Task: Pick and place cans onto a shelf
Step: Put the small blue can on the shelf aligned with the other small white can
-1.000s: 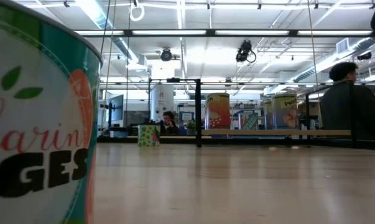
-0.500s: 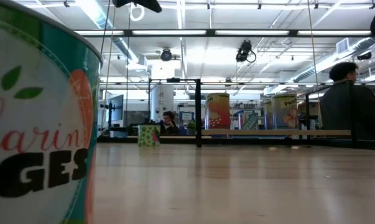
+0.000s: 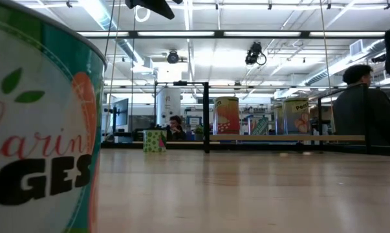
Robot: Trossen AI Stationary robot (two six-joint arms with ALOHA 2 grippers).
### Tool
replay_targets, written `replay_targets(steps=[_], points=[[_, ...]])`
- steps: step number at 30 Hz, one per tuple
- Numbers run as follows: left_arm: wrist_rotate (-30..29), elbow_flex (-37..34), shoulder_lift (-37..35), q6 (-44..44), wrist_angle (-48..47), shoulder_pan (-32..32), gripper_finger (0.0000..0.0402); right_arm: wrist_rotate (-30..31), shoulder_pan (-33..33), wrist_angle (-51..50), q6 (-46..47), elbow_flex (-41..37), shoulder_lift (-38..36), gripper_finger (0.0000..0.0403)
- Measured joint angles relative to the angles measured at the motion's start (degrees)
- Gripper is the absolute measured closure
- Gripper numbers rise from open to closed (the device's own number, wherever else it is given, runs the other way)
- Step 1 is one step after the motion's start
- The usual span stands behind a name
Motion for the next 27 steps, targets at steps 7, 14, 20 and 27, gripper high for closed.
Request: replay_targets(steps=[7,14,20,27], points=[[-0.06,-0.01,-1.64,1.42,-2.71,0.06,0.0155,-0.42,-3.01,-3.84,-4.11,1.82,3.24,0.0093],[-0.41,0.01,-5.62,4.97,-4.63,2.49,0.0155,10.57,-15.28,-19.49,-14.63,20.90,3.46,0.0115],[0.71,0.01,-7.92,7.75,-4.48,7.11,0.0155,26.74,-29.30,-19.98,-27.16,42.60,9.37,0.0115],[1.38,0.01,-10.37,7.72,-9.70,7.97,0.0155,33.34,-45.60,-22.82,-43.30,54.57,23.24,0.0115]])
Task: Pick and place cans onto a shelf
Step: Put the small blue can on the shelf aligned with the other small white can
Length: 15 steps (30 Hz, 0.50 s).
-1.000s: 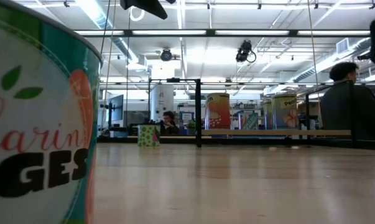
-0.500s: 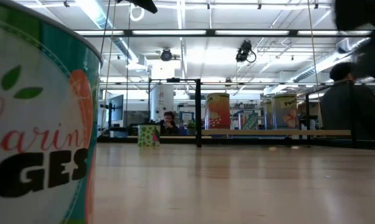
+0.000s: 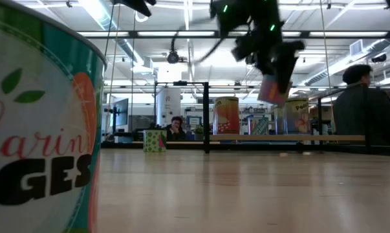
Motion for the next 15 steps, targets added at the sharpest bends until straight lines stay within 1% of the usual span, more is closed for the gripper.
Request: replay_targets(steps=[2,4,8,15], points=[[0.02,0.00,-0.45,-1.79,-1.41,-0.45,0.0155,1.10,-3.40,0.20,-3.34,1.18,2.71,0.0115],[0.16,0.00,-0.97,-3.04,-2.45,-1.02,0.0155,0.53,-6.11,0.88,-6.33,1.53,4.19,0.0115],[0.24,0.00,-1.19,-3.45,-2.90,-2.37,0.0155,0.03,-9.05,2.48,-11.61,1.58,4.61,0.0115],[0.24,-0.02,-1.28,-3.49,-2.82,-2.94,0.0155,-1.41,-14.70,4.88,-13.14,1.62,4.59,0.0115]])
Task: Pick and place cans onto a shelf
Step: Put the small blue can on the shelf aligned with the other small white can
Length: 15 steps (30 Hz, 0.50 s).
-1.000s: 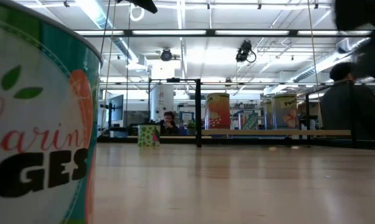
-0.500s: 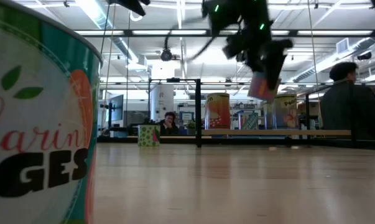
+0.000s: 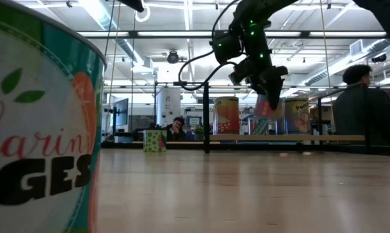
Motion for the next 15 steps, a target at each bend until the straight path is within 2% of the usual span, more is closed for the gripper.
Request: replay_targets(steps=[7,15], points=[[-0.03,0.00,0.00,-1.59,0.07,1.24,0.0155,-3.06,-2.94,1.88,-5.91,-0.18,0.17,0.0111],[-1.36,0.00,0.00,-2.63,0.15,1.35,0.0155,-4.66,-4.61,4.36,-7.07,-0.25,3.26,0.0100]])
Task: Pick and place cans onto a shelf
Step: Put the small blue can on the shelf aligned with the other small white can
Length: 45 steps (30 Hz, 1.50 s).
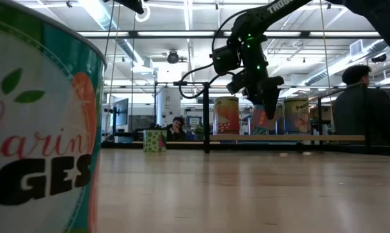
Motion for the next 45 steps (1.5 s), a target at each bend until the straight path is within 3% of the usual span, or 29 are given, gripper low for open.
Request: replay_targets(steps=[13,25,34,45], points=[[-0.22,0.00,0.02,0.05,-0.04,0.00,0.0155,3.63,-0.01,-0.76,1.04,0.01,0.26,0.0038],[-0.20,0.00,0.02,-1.88,-0.09,-0.02,0.0155,3.98,0.44,-0.91,5.07,0.01,-3.94,0.0050],[0.54,0.00,-0.11,-6.67,-0.09,-0.09,0.0155,3.59,-2.26,6.31,11.99,0.01,-5.94,0.0055],[2.40,0.00,-1.72,-7.76,0.25,-0.80,0.0155,3.31,-3.09,7.86,1.96,-0.08,-5.23,0.0055]])
